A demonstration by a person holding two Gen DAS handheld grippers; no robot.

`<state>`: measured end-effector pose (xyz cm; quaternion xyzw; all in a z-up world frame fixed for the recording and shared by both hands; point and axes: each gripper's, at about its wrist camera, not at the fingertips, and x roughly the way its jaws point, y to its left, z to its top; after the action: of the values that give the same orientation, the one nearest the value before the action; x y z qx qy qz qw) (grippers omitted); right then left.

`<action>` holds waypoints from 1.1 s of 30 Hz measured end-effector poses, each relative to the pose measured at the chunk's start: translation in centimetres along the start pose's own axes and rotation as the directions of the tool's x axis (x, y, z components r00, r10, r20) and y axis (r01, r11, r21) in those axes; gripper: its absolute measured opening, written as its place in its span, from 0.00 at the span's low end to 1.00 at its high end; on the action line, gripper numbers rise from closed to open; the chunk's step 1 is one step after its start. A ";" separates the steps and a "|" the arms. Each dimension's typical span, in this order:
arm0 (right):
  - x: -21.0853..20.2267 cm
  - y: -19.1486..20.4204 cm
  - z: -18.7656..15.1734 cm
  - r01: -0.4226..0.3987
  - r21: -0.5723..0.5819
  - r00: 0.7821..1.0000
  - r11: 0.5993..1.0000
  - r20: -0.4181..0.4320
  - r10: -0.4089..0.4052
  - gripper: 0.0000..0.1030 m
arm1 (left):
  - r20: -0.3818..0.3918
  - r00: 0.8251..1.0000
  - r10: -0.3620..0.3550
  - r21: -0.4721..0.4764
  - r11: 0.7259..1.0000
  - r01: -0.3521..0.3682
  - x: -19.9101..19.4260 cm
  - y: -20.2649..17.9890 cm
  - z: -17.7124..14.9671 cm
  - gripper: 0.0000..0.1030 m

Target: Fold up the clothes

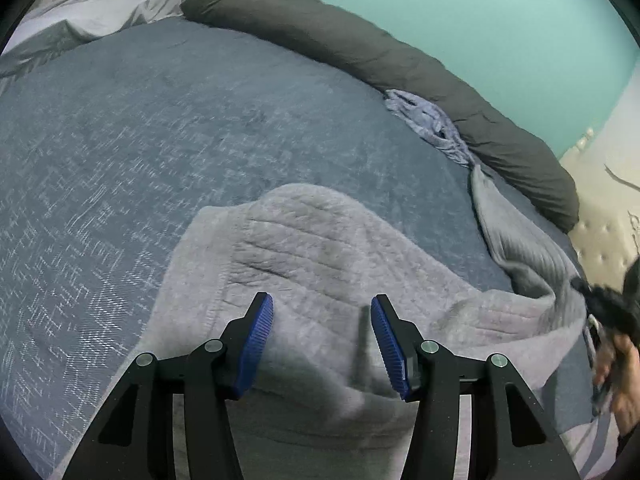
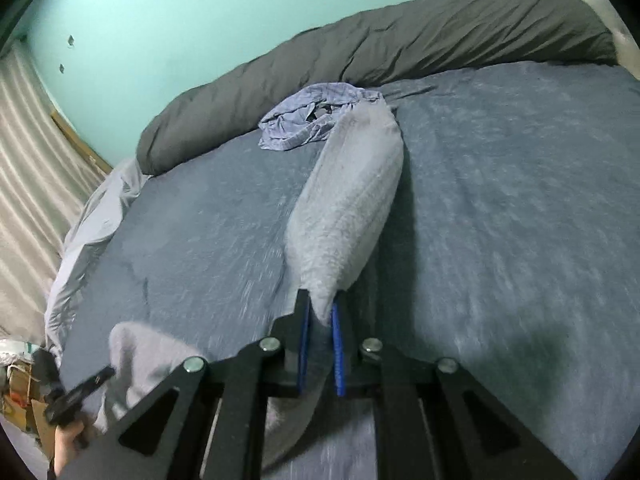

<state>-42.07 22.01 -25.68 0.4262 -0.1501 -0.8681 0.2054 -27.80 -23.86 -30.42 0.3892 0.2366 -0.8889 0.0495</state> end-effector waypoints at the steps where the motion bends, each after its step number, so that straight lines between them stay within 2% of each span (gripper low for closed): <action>1: -1.4 -0.1 -1.0 -0.004 0.003 1.000 1.000 -0.004 0.004 0.09 | 0.002 1.000 -0.003 0.006 1.000 0.003 -0.1 -0.3 0.0 0.54; 4: -4.3 -0.7 -4.0 -0.010 0.021 0.999 1.000 -0.033 0.011 0.09 | 0.000 1.000 -0.017 0.022 1.000 0.017 -0.4 -1.1 -0.5 0.54; 7: -5.7 -1.9 -7.6 0.005 0.085 0.996 0.996 -0.092 0.003 0.09 | -0.015 0.999 -0.028 0.019 0.999 0.028 -0.5 -1.4 -1.0 0.54; 11: -6.0 -1.8 -11.3 0.081 0.018 0.988 0.997 -0.135 -0.078 0.09 | -0.018 0.999 -0.037 0.037 0.999 0.038 -0.7 -2.2 -1.2 0.54; 15: -5.9 -1.8 -13.0 0.086 0.021 0.984 0.996 -0.156 -0.082 0.09 | -0.016 0.999 -0.034 0.067 0.997 0.035 -1.0 -3.1 -1.4 0.54; 18: -5.7 -1.3 -13.4 0.086 -0.010 0.979 0.996 -0.185 -0.086 0.13 | -0.022 0.999 -0.034 0.069 0.997 0.035 -1.1 -3.2 -1.5 0.54; 21: -6.3 -0.7 -13.0 0.143 -0.079 0.973 0.987 -0.170 -0.155 0.22 | -0.024 0.999 -0.030 0.077 0.997 0.031 -1.1 -3.3 -1.5 0.54; 23: -7.1 -0.8 -11.8 0.166 -0.088 0.975 0.982 -0.131 -0.177 0.39 | -0.026 0.999 -0.024 0.084 0.996 0.026 -1.1 -3.4 -1.5 0.54; 24: -7.6 -1.1 -11.1 0.176 -0.082 0.977 0.981 -0.110 -0.185 0.41 | -0.028 0.999 -0.020 0.089 0.996 0.022 -1.0 -3.5 -1.5 0.54; 26: -8.2 -1.9 -9.4 0.163 -0.035 0.983 0.986 -0.080 -0.166 0.44 | -0.031 0.999 -0.016 0.094 0.995 0.019 -0.8 -3.5 -1.5 0.54; 30: -5.3 -3.4 -6.1 0.181 -0.004 0.973 0.984 -0.146 -0.179 0.47 | -0.039 0.999 -0.017 0.101 0.995 0.021 -0.6 -3.8 -1.6 0.54; 33: -3.1 -3.8 -3.6 0.192 -0.008 0.970 0.981 -0.153 -0.191 0.47 | -0.038 0.999 -0.013 0.114 0.993 0.017 -0.5 -4.2 -1.6 0.54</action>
<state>-38.37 26.48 -27.38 0.5046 -0.0953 -0.8482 0.1300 -27.54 -19.48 -29.41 0.4062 0.1893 -0.8938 0.0161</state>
